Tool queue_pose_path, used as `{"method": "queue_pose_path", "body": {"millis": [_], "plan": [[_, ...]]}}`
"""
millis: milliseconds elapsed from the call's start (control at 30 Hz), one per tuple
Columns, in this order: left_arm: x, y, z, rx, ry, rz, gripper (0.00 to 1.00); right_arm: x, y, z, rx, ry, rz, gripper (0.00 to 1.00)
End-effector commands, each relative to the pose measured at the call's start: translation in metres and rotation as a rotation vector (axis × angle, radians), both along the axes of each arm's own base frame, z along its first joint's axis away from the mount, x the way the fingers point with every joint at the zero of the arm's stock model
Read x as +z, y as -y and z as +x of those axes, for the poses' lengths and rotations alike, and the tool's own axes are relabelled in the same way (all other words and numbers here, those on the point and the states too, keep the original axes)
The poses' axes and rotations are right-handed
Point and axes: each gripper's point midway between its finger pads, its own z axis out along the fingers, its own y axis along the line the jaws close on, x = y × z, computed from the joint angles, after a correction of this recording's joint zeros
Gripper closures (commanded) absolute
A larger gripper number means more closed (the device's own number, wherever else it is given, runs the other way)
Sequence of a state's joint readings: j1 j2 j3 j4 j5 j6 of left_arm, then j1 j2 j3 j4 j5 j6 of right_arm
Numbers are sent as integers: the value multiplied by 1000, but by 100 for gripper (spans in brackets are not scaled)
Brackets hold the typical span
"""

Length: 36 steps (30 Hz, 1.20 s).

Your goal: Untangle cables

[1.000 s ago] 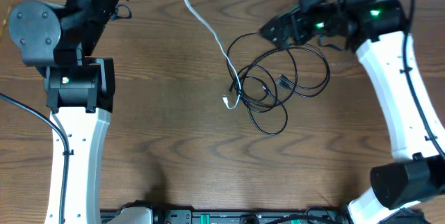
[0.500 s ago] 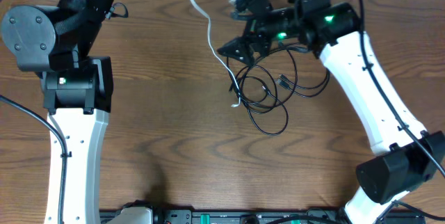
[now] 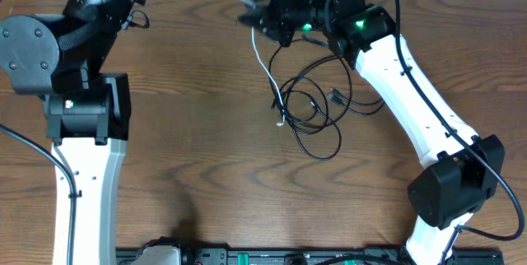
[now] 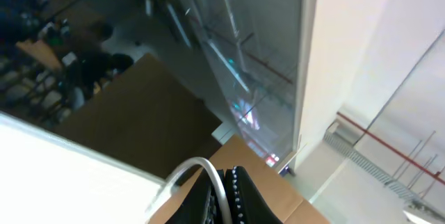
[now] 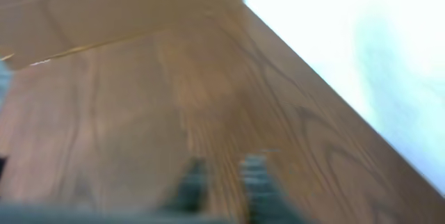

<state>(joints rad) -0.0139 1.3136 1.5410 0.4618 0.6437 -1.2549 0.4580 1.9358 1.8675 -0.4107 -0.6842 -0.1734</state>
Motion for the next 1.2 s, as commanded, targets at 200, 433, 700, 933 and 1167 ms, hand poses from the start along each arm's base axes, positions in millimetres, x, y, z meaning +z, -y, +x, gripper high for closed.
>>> {"method": "queue_pose_path", "body": {"millis": [200,433,700,933,1167], "plan": [[-92,9,25,34,-276,296,83,-1,113,64,-561,-45,-159,99],[-185,5,44,45,-518,500,51,94,200,60,-734,83,-125,99],[-235,5,61,4,-662,537,32,170,267,41,-848,207,-119,99],[-265,5,69,-22,-754,544,30,198,324,38,-1005,286,-146,99],[-272,5,68,-29,-753,581,30,187,394,50,-1147,272,-184,99]]}}
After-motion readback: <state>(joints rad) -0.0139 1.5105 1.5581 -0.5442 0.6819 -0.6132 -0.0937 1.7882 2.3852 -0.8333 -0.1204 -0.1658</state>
